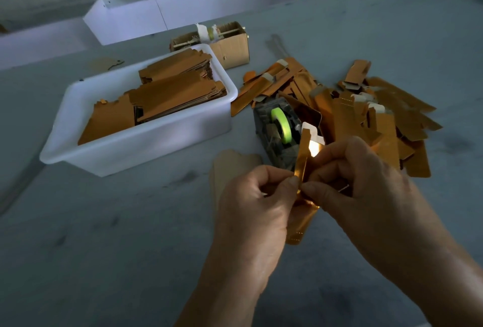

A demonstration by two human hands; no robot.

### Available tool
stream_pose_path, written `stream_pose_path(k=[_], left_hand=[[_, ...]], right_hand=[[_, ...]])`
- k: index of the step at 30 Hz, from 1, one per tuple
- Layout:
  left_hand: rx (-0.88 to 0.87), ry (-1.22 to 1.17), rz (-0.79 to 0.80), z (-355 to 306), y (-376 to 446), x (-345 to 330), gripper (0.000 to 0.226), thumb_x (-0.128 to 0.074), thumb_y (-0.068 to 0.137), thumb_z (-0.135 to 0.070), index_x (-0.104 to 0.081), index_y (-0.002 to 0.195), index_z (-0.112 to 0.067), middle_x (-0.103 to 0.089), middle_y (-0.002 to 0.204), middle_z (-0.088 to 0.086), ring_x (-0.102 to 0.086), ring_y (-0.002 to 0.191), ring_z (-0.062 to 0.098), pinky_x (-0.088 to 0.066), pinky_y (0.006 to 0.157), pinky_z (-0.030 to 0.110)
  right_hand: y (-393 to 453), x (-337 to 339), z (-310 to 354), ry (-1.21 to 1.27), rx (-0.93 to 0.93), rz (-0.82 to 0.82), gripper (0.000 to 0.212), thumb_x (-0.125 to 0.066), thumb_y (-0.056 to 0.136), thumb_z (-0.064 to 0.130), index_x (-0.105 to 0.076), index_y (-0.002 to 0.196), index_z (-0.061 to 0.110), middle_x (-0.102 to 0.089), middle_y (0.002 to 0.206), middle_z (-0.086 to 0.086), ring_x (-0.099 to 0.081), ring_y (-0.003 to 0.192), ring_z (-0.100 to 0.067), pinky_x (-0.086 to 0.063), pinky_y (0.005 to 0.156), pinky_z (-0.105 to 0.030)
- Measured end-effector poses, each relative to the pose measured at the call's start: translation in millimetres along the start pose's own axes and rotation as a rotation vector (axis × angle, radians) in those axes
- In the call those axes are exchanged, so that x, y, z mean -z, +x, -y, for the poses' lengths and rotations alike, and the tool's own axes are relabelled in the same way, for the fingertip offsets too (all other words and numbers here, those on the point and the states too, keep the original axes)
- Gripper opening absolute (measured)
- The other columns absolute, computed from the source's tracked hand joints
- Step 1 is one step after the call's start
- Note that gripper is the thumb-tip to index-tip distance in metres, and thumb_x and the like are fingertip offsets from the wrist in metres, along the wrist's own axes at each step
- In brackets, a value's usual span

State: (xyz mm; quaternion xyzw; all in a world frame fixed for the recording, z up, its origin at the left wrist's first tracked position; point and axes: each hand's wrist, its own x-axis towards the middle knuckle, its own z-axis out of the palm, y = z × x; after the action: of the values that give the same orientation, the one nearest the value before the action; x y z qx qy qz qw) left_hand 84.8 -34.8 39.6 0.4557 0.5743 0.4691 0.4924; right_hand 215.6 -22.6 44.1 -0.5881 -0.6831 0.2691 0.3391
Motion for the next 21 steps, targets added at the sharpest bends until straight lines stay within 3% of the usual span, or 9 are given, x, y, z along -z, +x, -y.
stream_pose_path(k=[3,7,9,12,15,17,19,21], left_hand=[[-0.029,-0.024,-0.047,3,-4,-6,0.015,-0.064,0.090,-0.011,-0.072,0.078,-0.014,-0.074,0.071,0.004,-0.073,0.067,0.019,-0.060,0.062,0.028],[-0.051,0.001,-0.105,8,-7,-10,0.017,-0.062,0.090,-0.008,-0.070,0.077,-0.013,-0.073,0.068,0.005,-0.072,0.063,0.016,-0.055,0.055,0.020],[-0.061,0.018,-0.123,9,-7,-8,0.017,-0.061,0.090,-0.009,-0.070,0.077,-0.015,-0.073,0.068,0.005,-0.072,0.062,0.015,-0.055,0.055,0.020],[-0.063,0.000,-0.110,5,-7,1,0.015,-0.062,0.089,-0.014,-0.070,0.076,-0.019,-0.074,0.069,0.001,-0.072,0.063,0.015,-0.059,0.058,0.026],[-0.059,-0.023,-0.075,4,-7,4,0.015,-0.063,0.088,-0.015,-0.071,0.080,-0.024,-0.074,0.070,0.002,-0.073,0.066,0.018,-0.061,0.061,0.035],[-0.033,-0.060,-0.059,3,-7,5,0.014,-0.063,0.088,-0.013,-0.072,0.081,-0.022,-0.073,0.070,0.002,-0.071,0.064,0.016,-0.059,0.055,0.032],[-0.006,-0.117,-0.038,3,-5,10,0.010,-0.063,0.087,-0.015,-0.073,0.087,-0.018,-0.073,0.071,0.004,-0.070,0.063,0.014,-0.054,0.050,0.023],[-0.041,0.062,-0.137,10,1,22,0.013,-0.065,0.085,-0.026,-0.071,0.094,-0.018,-0.074,0.072,0.001,-0.070,0.065,0.012,-0.050,0.052,0.017]], right_hand=[[-2,1,8,-0.123,-0.005,-0.016,0.028,-0.069,0.078,0.031,-0.043,0.089,0.033,-0.059,0.070,0.011,-0.059,0.063,-0.002,-0.049,0.052,-0.016],[-2,1,17,-0.210,-0.093,-0.002,0.031,-0.066,0.080,0.039,-0.037,0.090,0.033,-0.055,0.071,0.013,-0.059,0.069,-0.006,-0.055,0.066,-0.032],[-2,1,19,-0.278,-0.100,-0.021,0.035,-0.062,0.076,0.051,-0.035,0.089,0.033,-0.054,0.070,0.012,-0.057,0.065,-0.008,-0.054,0.062,-0.034],[-4,4,17,-0.320,-0.074,-0.066,0.053,-0.049,0.054,0.074,-0.032,0.088,0.036,-0.049,0.070,0.016,-0.052,0.062,-0.003,-0.049,0.055,-0.027],[-2,1,11,-0.039,-0.072,-0.026,0.034,-0.064,0.060,0.055,-0.043,0.082,0.039,-0.057,0.068,0.019,-0.059,0.069,0.005,-0.045,0.051,-0.009],[-2,-4,7,0.145,-0.073,0.010,0.023,-0.067,0.069,0.038,-0.047,0.082,0.040,-0.064,0.072,0.019,-0.059,0.072,0.012,-0.042,0.057,-0.002],[-1,-6,3,0.269,-0.076,0.005,0.018,-0.062,0.074,0.033,-0.051,0.086,0.041,-0.064,0.080,0.024,-0.062,0.070,0.008,-0.044,0.053,-0.004],[6,-2,-2,0.314,-0.093,-0.076,0.017,-0.057,0.081,0.031,-0.055,0.093,0.043,-0.064,0.080,0.022,-0.064,0.064,0.002,-0.046,0.045,-0.011]])
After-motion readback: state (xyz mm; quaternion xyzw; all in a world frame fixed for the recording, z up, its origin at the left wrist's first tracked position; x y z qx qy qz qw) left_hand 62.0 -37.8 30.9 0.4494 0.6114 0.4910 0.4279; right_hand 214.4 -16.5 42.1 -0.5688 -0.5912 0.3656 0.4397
